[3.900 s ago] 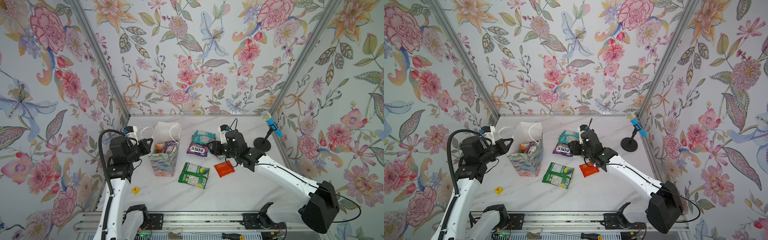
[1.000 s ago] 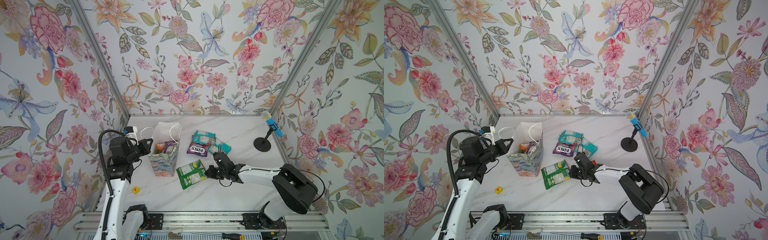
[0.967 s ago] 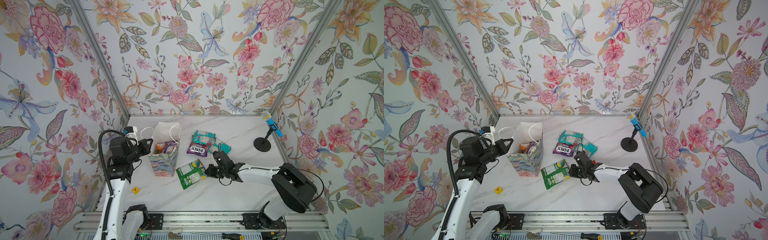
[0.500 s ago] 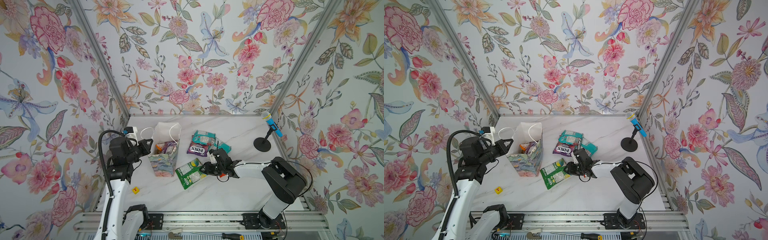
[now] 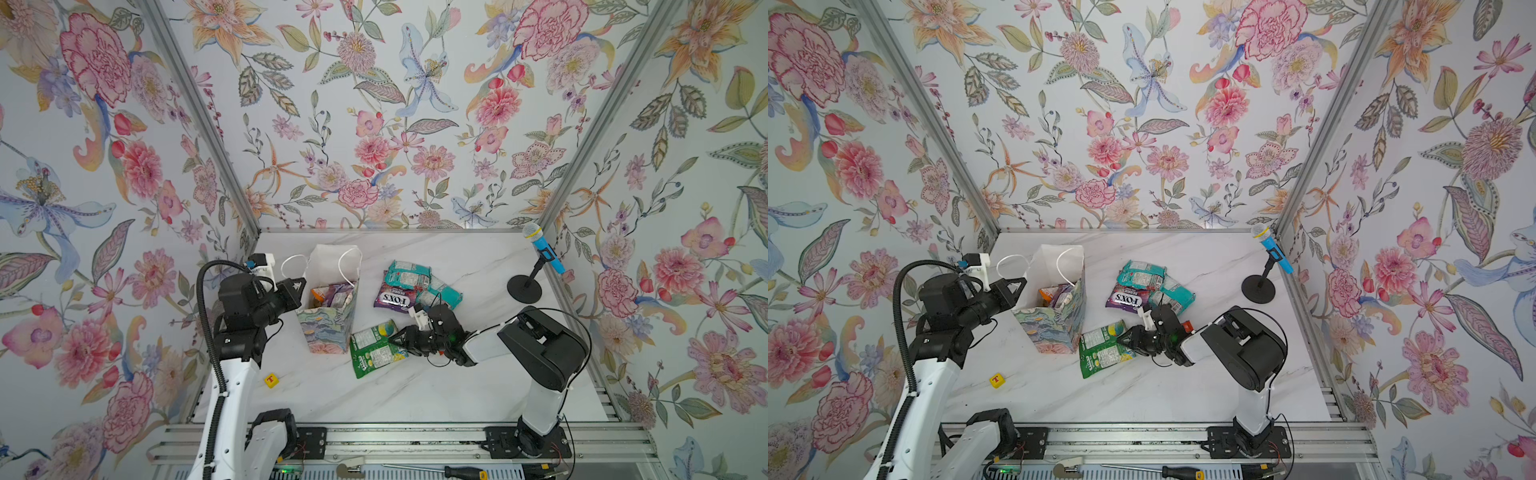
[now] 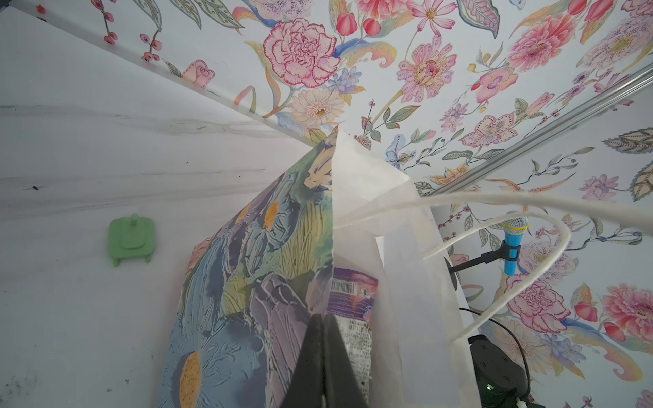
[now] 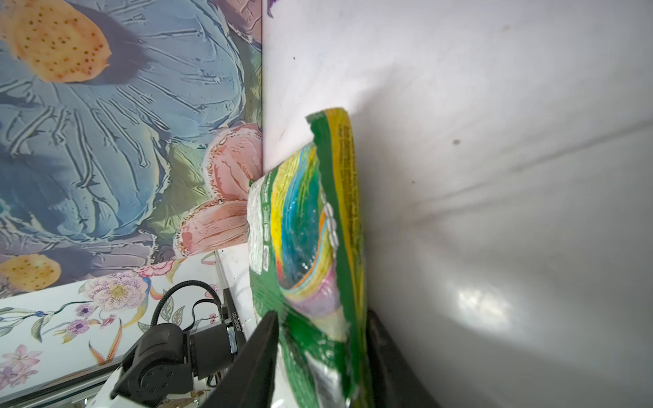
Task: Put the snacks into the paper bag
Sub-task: 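Grasp the green FOX'S Spring Tea packet edge with the right gripper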
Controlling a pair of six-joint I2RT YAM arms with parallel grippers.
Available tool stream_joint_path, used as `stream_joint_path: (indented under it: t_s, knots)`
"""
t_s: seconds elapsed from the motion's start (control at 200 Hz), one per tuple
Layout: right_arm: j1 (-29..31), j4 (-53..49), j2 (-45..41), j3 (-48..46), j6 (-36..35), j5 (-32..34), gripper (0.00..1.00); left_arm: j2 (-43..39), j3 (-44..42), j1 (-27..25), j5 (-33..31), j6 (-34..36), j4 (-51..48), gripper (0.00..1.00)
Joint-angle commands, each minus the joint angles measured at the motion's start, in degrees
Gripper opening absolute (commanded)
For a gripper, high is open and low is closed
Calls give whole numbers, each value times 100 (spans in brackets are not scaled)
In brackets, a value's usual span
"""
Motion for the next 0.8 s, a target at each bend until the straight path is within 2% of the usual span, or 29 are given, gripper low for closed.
stream_joint_path:
  t_s: [0.0, 0.135, 0.275, 0.41, 0.575, 0.796]
  knots:
    - [36, 270, 84, -87, 261, -86, 39, -128, 20, -27, 60, 102, 53, 2]
    - [7, 249, 53, -70, 274, -78, 31, -113, 11, -27, 60, 102, 60, 2]
    - [-18, 219, -12, -78, 291, -70, 13, -96, 3, -28, 74, 97, 69, 2]
    - [-73, 91, -187, -86, 269, -69, 0, -135, 2, -27, 53, 114, 44, 3]
    - [-170, -557, -796, -8, 6, 29, 0, -109, 11, -27, 60, 113, 52, 2]
    - [-183, -2888, -2139, 703, -1122, 823, 0, -113, -15, -29, 77, 102, 95, 3]
